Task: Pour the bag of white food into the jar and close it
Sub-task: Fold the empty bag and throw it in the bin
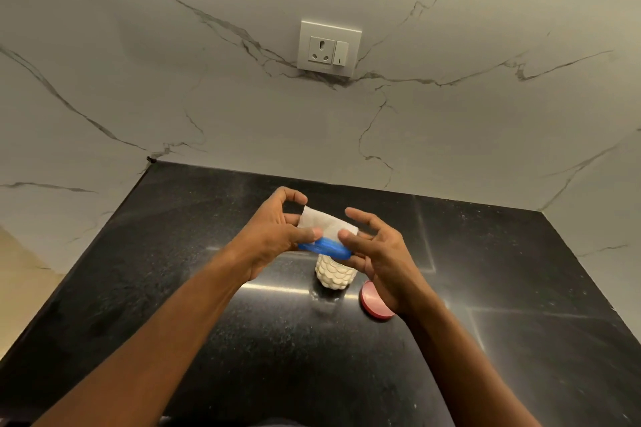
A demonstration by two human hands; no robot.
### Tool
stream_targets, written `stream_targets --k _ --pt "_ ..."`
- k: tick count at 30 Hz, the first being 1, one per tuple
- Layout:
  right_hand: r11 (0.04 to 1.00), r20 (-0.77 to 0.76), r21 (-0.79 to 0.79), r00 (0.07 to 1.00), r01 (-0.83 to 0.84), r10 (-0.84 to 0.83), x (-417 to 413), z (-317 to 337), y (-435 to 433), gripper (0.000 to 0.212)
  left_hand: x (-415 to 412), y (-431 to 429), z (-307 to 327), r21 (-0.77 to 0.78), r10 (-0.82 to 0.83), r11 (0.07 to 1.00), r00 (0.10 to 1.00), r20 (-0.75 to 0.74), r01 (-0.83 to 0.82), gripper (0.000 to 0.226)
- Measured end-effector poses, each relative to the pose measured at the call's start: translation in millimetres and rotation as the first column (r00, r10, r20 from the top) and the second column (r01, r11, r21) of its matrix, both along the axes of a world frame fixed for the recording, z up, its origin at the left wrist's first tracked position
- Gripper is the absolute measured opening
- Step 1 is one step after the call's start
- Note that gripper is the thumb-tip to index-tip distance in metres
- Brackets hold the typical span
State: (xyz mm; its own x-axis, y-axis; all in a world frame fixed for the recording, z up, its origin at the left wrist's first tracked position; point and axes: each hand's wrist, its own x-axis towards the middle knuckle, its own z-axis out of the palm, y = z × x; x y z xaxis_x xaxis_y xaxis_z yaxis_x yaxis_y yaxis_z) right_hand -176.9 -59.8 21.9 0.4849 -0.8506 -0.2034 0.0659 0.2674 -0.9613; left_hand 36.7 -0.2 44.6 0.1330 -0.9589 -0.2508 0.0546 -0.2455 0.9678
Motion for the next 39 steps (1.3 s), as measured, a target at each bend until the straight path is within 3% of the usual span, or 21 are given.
stream_targets --k 4,9,14,18,24,28,35,39 --pt "0.997 -0.075 -0.074 0.997 -0.022 0.017 2.7 -4.7 8.1 0.012 -7.3 16.6 -9.5 -0.031 0.065 0.997 0.998 0.016 -0.064 0.055" --pt "0.989 -0.162 -0.15 0.986 0.007 -0.032 20.8 -21.3 26.5 0.006 -10.3 46.1 -26.9 -0.067 0.204 0.977 0.978 0.05 -0.2 0.049" --pt "0.977 -0.224 -0.16 0.969 -0.142 0.104 49.8 -33.7 66.6 0.013 13.8 97.0 -42.2 -0.039 0.391 0.92 0.918 0.068 -0.39 0.058" --pt "0.967 -0.138 0.038 0.957 -0.253 0.256 87.5 -48.1 127.6 0.012 54.2 158.9 -49.1 -0.087 0.57 0.817 0.821 -0.027 -0.57 0.066" --pt "0.922 -0.055 0.193 0.935 -0.335 0.352 167.1 -67.0 242.0 0.008 130.7 271.7 -74.4 -0.096 0.799 0.599 0.6 0.019 -0.795 0.041" --pt "0.892 -0.066 0.287 0.921 -0.35 0.383 223.0 -80.9 315.9 0.011 176.8 365.0 -111.0 0.005 0.884 0.463 0.462 0.073 -0.886 0.026" --pt "0.82 -0.169 0.51 0.905 -0.259 0.39 329.1 -150.2 397.6 0.021 229.7 479.5 -189.7 0.264 0.906 0.365 0.406 0.118 -0.893 0.022" --pt "0.794 -0.318 0.572 0.837 -0.205 0.445 382.3 -227.4 419.4 0.029 254.2 513.5 -250.1 0.378 0.912 0.319 0.39 0.127 -0.869 0.024"
